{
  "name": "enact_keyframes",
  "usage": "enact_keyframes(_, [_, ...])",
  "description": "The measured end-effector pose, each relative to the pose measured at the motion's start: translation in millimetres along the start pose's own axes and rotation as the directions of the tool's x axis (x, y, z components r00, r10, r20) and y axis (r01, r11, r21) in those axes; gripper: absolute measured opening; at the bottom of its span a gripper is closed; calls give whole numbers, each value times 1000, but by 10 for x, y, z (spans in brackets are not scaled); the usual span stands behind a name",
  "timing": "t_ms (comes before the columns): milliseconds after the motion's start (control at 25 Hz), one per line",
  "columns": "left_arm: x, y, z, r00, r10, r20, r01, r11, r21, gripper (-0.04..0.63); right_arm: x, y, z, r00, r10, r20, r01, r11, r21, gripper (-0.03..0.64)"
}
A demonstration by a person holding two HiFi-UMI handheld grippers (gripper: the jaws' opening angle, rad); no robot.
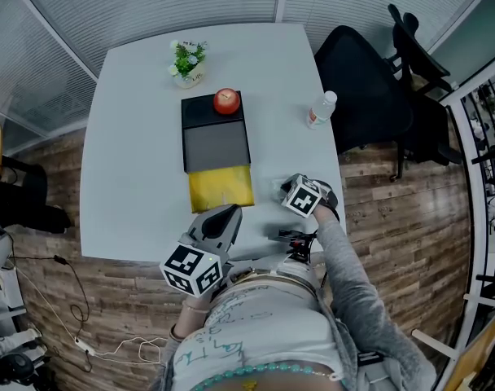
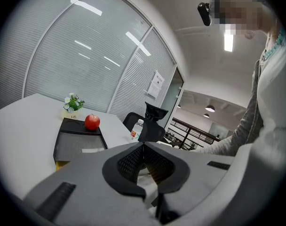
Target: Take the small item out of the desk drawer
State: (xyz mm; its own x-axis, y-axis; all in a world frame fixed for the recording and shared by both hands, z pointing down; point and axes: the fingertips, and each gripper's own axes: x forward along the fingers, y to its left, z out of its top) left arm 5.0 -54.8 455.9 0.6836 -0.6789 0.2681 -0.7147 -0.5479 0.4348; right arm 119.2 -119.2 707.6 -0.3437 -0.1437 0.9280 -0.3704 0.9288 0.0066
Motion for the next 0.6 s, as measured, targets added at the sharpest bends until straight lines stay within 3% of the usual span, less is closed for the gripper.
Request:
enact_keyframes(200, [-24,26,15,1000,4,7,-4,1000,-3,-2,-28,2,5,1000,-11,7,11,1000,-20,11])
enact_keyframes(280, [-30,25,18,1000,3,8,-3,1000,-5,-2,-65,7,4,1000,2,16,-1,1000,-11,43])
enact_keyframes(600, [-26,1,12,1000,-13,1,13,1000,1,-2,-461,-72,218,988,-15,153,12,1000,24,112])
